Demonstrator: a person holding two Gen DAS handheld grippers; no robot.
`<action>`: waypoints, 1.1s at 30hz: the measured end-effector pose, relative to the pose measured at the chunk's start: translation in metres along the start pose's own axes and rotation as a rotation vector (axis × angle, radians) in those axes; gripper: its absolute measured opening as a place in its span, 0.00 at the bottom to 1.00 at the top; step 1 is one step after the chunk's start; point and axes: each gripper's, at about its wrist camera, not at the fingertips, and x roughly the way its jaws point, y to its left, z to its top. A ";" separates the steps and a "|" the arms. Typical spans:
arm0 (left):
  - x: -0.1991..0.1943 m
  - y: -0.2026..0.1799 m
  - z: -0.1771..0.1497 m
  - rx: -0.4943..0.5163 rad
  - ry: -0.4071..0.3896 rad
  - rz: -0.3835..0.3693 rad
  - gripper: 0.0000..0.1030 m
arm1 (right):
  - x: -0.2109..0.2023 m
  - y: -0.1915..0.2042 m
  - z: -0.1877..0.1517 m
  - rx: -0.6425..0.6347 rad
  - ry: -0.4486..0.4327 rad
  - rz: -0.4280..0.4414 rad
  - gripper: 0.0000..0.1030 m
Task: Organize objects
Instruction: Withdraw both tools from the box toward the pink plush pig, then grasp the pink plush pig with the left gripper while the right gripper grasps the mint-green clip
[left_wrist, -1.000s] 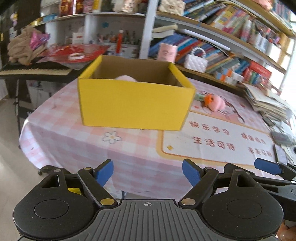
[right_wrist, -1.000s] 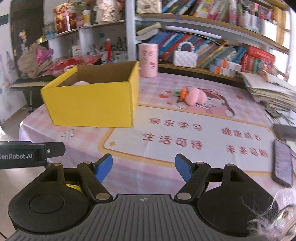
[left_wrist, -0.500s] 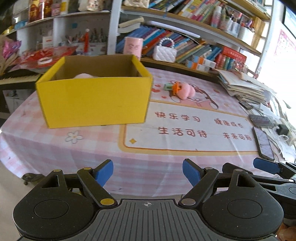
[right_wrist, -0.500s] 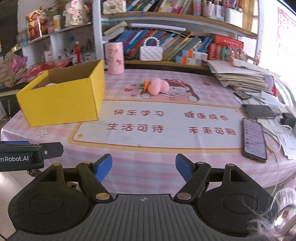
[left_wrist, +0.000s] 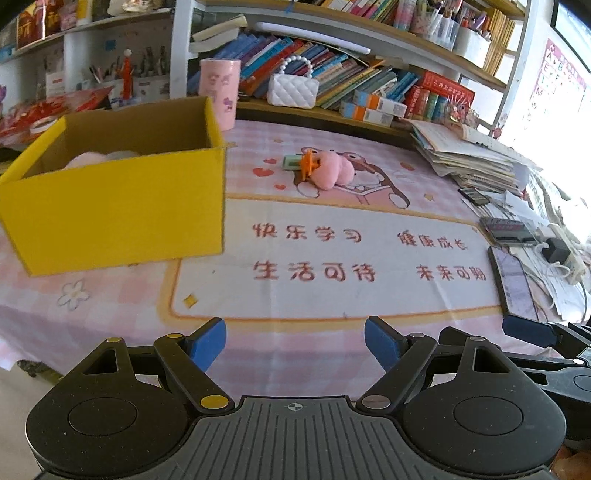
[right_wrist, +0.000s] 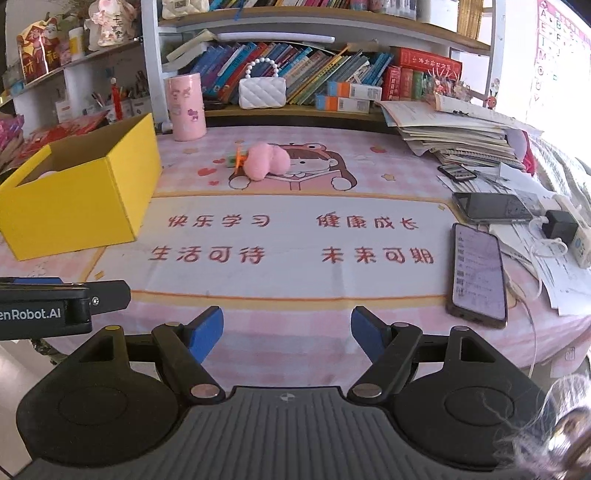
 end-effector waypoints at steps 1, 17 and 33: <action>0.003 -0.003 0.003 0.002 -0.002 0.001 0.82 | 0.004 -0.003 0.004 -0.002 0.000 0.003 0.73; 0.062 -0.048 0.052 -0.013 -0.006 0.051 0.82 | 0.066 -0.058 0.058 -0.012 0.000 0.053 0.73; 0.124 -0.064 0.108 -0.024 -0.047 0.140 0.82 | 0.123 -0.102 0.103 0.031 -0.017 0.071 0.73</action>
